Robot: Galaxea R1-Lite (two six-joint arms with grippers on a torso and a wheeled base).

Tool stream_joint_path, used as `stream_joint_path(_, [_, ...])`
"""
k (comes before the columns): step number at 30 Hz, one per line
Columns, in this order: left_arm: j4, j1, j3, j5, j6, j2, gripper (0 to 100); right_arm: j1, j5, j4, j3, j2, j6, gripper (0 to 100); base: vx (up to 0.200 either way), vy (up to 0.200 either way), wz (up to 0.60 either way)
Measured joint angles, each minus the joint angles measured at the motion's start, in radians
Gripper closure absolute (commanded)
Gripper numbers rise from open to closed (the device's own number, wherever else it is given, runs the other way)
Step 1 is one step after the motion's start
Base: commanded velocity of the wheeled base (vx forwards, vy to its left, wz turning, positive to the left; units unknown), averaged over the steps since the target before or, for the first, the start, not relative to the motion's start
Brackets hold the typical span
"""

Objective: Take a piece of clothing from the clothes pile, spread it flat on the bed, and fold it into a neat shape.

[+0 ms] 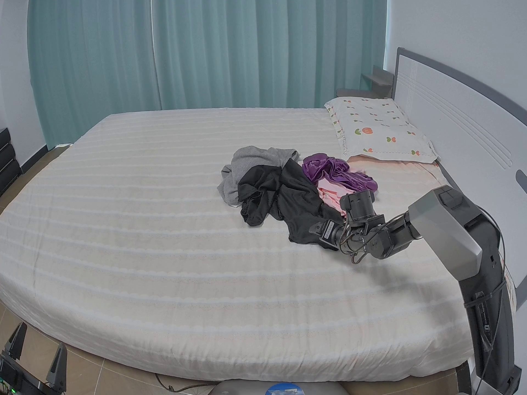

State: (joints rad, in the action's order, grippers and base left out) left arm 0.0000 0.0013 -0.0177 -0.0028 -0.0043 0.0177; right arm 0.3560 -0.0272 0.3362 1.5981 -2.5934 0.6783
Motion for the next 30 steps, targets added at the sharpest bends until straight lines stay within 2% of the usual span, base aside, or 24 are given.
stream_joint_path(8, [0.0, 0.0, 0.0, 0.0, 0.0, 0.0, 0, 0.0, -0.008, -0.038, 0.104, -0.074, 0.003, 0, 0.0, 0.0, 0.0])
stream_joint_path(20, [0.0, 0.0, 0.0, 0.0, 0.0, 0.0, 0, 0.003, -0.067, -0.104, 0.279, -0.164, 0.003, 0, 0.0, 0.0, 0.0])
stream_joint_path(21, [0.0, 0.0, 0.0, 0.0, 0.0, 0.0, 0, 0.007, -0.069, -0.109, 0.29, -0.171, 0.003, 100, 0.0, 0.0, 0.0])
stream_joint_path(30, [0.0, 0.0, 0.0, 0.0, 0.0, 0.0, 0, 0.021, -0.096, -0.143, 0.373, -0.215, 0.009, 100, 0.0, 0.0, 0.0])
